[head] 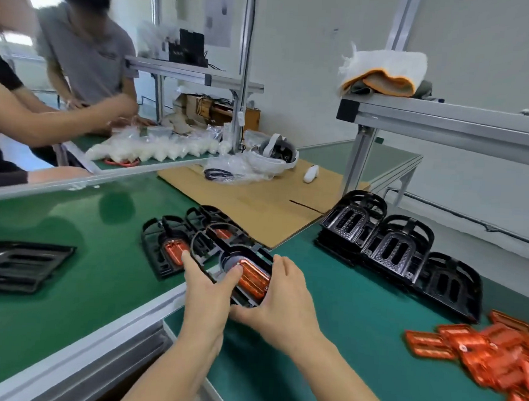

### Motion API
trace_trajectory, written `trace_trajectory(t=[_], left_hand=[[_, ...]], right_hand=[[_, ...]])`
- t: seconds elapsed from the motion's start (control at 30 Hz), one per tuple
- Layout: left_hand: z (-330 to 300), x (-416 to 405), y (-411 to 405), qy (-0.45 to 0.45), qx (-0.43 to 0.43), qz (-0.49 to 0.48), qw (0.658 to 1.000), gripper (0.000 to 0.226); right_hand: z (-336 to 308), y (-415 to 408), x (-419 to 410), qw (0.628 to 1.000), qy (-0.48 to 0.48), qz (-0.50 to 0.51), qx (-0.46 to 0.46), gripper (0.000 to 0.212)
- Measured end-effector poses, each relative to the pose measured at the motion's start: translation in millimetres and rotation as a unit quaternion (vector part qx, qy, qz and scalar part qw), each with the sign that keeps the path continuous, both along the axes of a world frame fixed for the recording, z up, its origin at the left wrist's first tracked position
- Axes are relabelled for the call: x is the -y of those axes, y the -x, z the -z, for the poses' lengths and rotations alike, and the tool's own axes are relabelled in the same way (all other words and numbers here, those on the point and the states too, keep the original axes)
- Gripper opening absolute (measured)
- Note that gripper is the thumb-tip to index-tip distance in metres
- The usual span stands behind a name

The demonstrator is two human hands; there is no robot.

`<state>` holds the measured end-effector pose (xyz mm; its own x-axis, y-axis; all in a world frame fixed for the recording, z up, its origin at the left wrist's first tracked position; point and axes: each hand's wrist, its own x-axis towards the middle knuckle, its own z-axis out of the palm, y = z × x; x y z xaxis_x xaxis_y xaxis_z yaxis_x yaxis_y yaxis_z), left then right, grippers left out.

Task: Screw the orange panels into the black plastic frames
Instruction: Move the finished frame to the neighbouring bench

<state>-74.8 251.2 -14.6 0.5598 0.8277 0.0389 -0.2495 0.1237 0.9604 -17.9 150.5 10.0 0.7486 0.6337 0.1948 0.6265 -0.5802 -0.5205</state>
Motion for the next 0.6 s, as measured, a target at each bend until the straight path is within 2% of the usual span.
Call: trace_trajectory(t=[0.1,0.23,0.3,0.37,0.47,0.6], left_hand=[[1.3,-23.8,5.1,-0.003,-0.025,-0.075,0.997,0.087],[2.8,-66.6,15.4,0.001,-0.061,-0.144,0.988,0.077],[4.5,-90.0,24.3,0.007,-0.083,-0.166,0.983,0.073],[5.2,-110.8,35.1,0.003,-0.113,-0.184,0.976,0.068],[6.4,-136.1,52.9,-0.006,-0.155,-0.211,0.965,0.065],[13.6,-161.2,70.7,-0.013,-0.204,-0.22,0.954,0.064]], right_hand=[[3.1,12.8,-33.2,1.0,-0.008,-0.008,0.008,0.11],[6.8,26.5,-66.4,0.997,0.008,-0.07,-0.019,0.109],[8.7,31.8,-79.5,0.993,-0.001,-0.111,-0.05,0.091],[10.6,38.1,-91.3,0.987,-0.013,-0.144,-0.069,0.064],[16.2,48.4,-107.9,0.979,-0.011,-0.189,-0.072,0.036],[27.1,58.7,-124.5,0.972,0.041,-0.23,-0.011,0.042]])
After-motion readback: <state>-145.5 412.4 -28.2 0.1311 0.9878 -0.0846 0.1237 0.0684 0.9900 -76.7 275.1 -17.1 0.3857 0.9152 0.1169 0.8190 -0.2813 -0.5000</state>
